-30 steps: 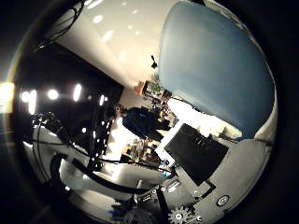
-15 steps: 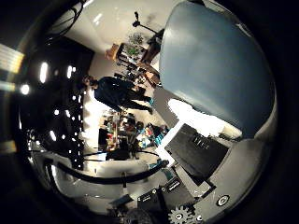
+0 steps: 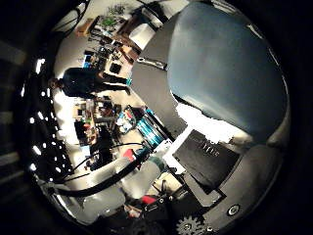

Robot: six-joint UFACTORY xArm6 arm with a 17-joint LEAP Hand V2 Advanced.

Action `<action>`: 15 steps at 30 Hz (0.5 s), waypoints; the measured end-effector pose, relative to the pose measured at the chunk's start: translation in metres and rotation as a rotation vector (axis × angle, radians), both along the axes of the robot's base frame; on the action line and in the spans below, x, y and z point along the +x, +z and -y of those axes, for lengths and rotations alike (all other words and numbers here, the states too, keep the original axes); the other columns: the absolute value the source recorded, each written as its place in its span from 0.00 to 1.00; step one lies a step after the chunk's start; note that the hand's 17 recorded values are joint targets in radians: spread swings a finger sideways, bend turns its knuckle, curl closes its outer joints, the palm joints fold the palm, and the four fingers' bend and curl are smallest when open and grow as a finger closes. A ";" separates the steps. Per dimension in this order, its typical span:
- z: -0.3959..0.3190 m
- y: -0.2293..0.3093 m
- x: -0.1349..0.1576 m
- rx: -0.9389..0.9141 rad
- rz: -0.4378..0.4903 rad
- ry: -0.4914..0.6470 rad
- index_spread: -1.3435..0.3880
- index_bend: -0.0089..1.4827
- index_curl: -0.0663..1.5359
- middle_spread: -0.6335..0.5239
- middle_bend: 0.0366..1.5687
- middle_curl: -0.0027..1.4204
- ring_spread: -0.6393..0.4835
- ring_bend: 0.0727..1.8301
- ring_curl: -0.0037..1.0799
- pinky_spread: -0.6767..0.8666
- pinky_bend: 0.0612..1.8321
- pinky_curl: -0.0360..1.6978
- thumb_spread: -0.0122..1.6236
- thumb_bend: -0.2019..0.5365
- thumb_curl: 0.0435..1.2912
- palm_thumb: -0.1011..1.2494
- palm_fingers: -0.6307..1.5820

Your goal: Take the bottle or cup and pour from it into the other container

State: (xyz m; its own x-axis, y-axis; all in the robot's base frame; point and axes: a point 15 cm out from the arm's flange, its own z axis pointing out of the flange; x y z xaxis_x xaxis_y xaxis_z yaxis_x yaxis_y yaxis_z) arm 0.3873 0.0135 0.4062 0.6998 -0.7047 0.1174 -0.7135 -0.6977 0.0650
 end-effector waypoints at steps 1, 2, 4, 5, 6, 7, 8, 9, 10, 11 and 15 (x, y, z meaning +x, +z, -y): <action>-0.003 0.000 0.003 -0.032 0.007 0.007 0.50 0.41 0.72 0.28 0.60 0.74 0.34 0.70 0.66 0.24 0.73 0.49 0.33 0.23 0.55 0.80 0.69; -0.007 -0.001 0.006 -0.057 0.017 0.015 0.50 0.41 0.73 0.28 0.60 0.74 0.34 0.69 0.66 0.24 0.73 0.49 0.33 0.23 0.55 0.80 0.69; -0.014 -0.003 0.011 -0.109 0.030 0.025 0.50 0.41 0.73 0.28 0.59 0.74 0.34 0.69 0.66 0.24 0.73 0.49 0.33 0.23 0.55 0.80 0.70; -0.017 -0.004 0.013 -0.132 0.034 0.027 0.50 0.41 0.73 0.28 0.59 0.75 0.34 0.69 0.67 0.24 0.73 0.50 0.33 0.23 0.54 0.80 0.70; -0.019 -0.006 0.016 -0.158 0.035 0.030 0.50 0.41 0.73 0.28 0.59 0.75 0.34 0.69 0.67 0.24 0.73 0.50 0.33 0.23 0.54 0.80 0.70; -0.021 -0.008 0.018 -0.186 0.037 0.035 0.50 0.41 0.73 0.28 0.59 0.75 0.34 0.69 0.67 0.24 0.73 0.50 0.32 0.23 0.54 0.80 0.70; -0.023 -0.010 0.020 -0.217 0.039 0.041 0.50 0.41 0.73 0.27 0.58 0.75 0.33 0.69 0.67 0.24 0.73 0.50 0.32 0.23 0.54 0.80 0.70; -0.024 -0.011 0.022 -0.247 0.043 0.045 0.50 0.40 0.73 0.27 0.58 0.75 0.33 0.69 0.67 0.24 0.73 0.50 0.32 0.23 0.54 0.80 0.70; -0.025 -0.013 0.025 -0.285 0.047 0.050 0.50 0.40 0.73 0.27 0.58 0.75 0.33 0.68 0.67 0.24 0.72 0.50 0.32 0.23 0.54 0.80 0.70; -0.027 -0.015 0.027 -0.317 0.052 0.055 0.50 0.40 0.73 0.27 0.58 0.75 0.33 0.68 0.67 0.24 0.72 0.50 0.32 0.23 0.54 0.80 0.70; -0.044 -0.024 0.033 -0.411 0.054 0.085 0.49 0.40 0.73 0.26 0.58 0.75 0.33 0.68 0.67 0.24 0.72 0.50 0.32 0.23 0.55 0.80 0.71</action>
State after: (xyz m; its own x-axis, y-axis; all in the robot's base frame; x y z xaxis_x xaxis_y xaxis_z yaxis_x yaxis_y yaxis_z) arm 0.4208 0.0570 0.3819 0.7387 -0.5313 0.4148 -0.6642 -0.6783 0.3143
